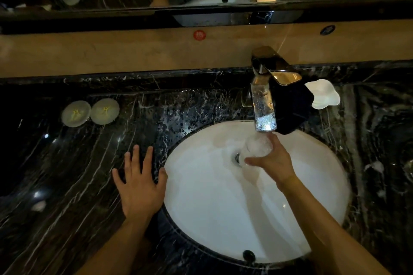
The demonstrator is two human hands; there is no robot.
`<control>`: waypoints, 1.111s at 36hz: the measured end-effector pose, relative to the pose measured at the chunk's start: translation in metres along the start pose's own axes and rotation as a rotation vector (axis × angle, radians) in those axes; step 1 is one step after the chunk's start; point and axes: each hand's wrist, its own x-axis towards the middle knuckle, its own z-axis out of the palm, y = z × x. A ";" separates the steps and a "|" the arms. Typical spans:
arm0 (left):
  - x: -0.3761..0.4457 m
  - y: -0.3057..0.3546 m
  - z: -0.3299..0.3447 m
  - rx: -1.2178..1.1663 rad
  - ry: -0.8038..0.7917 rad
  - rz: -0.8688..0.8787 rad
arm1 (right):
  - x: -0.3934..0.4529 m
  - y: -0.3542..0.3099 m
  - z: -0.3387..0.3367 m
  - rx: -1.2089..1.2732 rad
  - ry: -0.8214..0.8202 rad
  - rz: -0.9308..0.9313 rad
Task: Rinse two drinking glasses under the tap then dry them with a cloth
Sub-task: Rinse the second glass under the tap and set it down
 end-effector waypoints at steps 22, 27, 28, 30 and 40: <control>0.000 -0.001 0.001 -0.003 -0.009 -0.007 | 0.005 -0.017 0.024 0.921 -0.365 0.475; 0.001 0.000 0.001 0.003 -0.013 -0.009 | 0.008 -0.023 0.032 1.095 -0.304 0.604; 0.001 0.000 0.001 0.003 -0.014 -0.009 | 0.007 -0.026 0.033 1.147 -0.277 0.641; 0.001 0.000 0.001 0.002 -0.015 -0.010 | 0.008 -0.029 0.034 1.251 -0.240 0.707; 0.000 -0.001 0.002 0.007 -0.010 -0.011 | 0.012 -0.017 0.023 1.533 -0.169 0.778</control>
